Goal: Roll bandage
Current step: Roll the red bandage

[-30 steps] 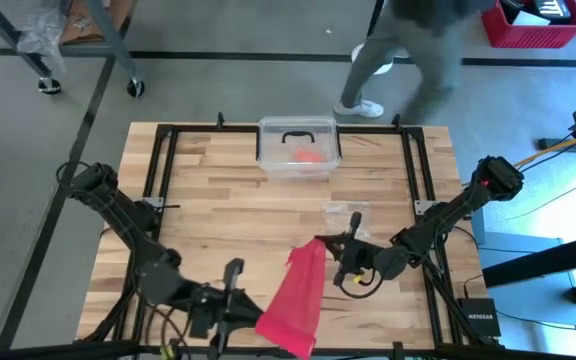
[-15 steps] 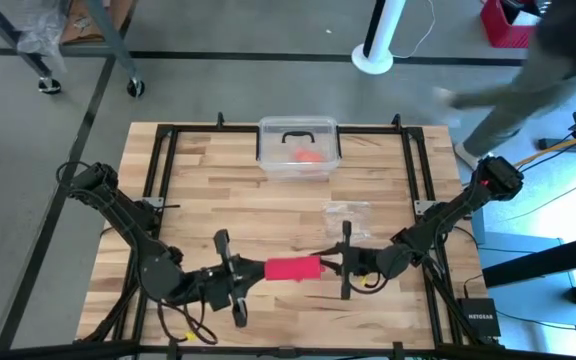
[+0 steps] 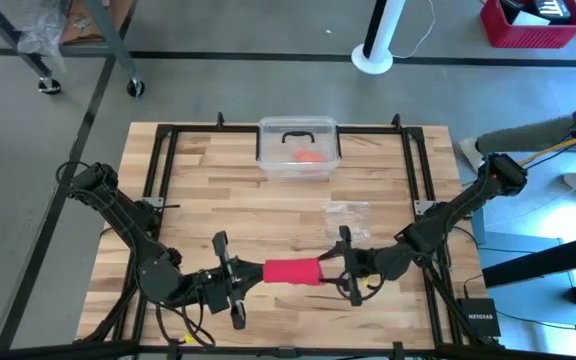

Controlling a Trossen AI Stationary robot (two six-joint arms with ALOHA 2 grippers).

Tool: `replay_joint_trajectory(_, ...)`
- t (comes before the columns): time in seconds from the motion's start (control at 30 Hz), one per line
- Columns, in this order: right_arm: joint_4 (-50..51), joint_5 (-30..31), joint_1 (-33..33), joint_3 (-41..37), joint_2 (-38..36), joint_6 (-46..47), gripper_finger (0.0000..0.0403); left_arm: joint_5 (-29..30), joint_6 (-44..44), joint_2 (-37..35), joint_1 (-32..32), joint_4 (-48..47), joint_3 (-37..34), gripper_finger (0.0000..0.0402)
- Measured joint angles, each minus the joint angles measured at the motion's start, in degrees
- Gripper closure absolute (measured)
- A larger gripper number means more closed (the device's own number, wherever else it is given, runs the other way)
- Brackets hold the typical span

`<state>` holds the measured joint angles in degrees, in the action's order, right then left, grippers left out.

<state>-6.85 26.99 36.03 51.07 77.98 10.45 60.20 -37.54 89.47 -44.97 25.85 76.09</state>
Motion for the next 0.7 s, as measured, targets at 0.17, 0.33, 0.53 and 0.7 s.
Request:
replay_joint_trajectory(0.17, -10.95, 1.59, 0.31, -2.77, 4.89, -2.39, 0.0184, 0.00, 0.15, 0.00, -0.02, 0.06, 0.01, 0.0398)
replay_joint_trajectory(0.33, -19.74, 3.90, 0.32, -3.35, 11.28, -7.37, 0.0207, 0.02, 0.09, 0.00, 0.02, 0.04, 0.01, 0.0398)
replay_joint_trajectory(0.53, -23.08, 7.57, 0.38, -3.32, 13.06, -10.90, 0.0268, 0.02, 0.04, 0.00, 0.02, 0.04, 0.01, 0.0398)
replay_joint_trajectory(0.7, -23.49, 8.46, 2.70, -3.32, 13.06, -13.67, 0.0386, 0.04, -0.38, 0.00, 0.31, 0.06, 0.01, 0.0398)
